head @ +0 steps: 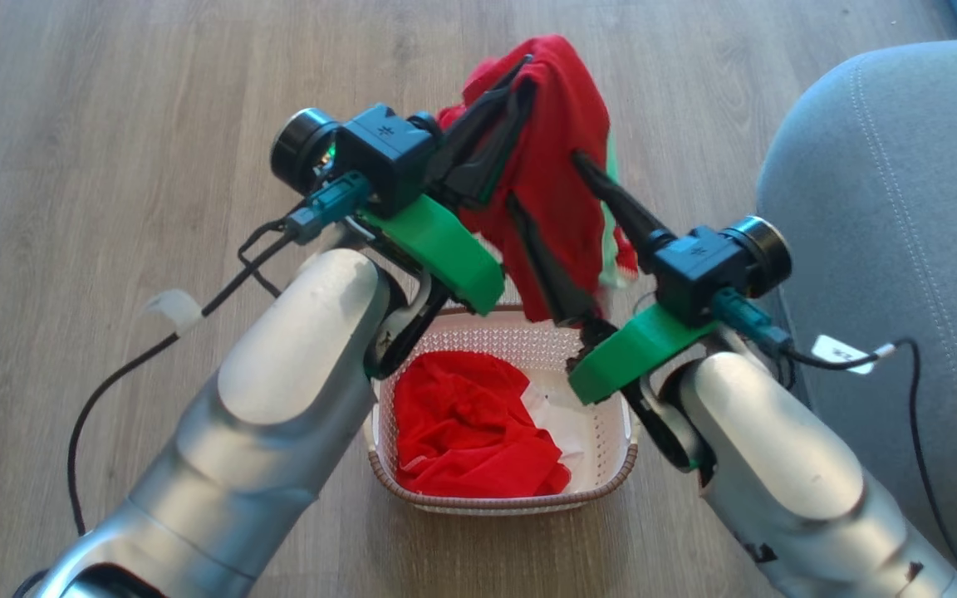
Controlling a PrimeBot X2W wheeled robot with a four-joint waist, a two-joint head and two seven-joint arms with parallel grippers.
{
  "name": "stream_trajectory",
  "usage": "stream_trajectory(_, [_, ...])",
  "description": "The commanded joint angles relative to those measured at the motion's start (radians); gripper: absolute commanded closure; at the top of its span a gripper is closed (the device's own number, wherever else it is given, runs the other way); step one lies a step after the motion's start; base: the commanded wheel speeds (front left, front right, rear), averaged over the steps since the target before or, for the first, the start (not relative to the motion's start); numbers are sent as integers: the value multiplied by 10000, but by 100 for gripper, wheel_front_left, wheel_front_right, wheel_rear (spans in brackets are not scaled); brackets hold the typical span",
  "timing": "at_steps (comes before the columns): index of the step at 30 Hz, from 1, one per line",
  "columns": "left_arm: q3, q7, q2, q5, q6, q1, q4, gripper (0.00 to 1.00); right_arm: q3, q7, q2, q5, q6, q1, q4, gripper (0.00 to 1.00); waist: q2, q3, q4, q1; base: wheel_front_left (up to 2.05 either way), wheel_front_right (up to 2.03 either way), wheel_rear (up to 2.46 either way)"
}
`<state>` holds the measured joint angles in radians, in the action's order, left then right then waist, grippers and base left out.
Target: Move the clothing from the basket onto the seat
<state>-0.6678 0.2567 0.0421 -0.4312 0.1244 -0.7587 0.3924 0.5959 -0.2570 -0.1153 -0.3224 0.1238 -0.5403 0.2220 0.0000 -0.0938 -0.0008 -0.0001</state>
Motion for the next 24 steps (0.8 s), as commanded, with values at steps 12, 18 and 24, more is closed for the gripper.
stream_trajectory(12, [-372, 51, 86, -392, 63, -394, -885, 100, 22, -47, 373, 771, 69, -680, 1499, 0, 0, 81, 322, 1, 0, 0, 0])
stream_trajectory(18, [-579, 51, 84, -505, 63, -338, -950, 100, 71, -47, 514, 888, 69, -846, 1803, 0, 0, 94, 411, 1, 0, 0, 0])
stream_trajectory(24, [-853, 51, 83, -661, 63, -263, -981, 100, 190, -47, 596, 900, 69, -992, 2217, 0, 0, 108, 491, 1, 0, 0, 0])
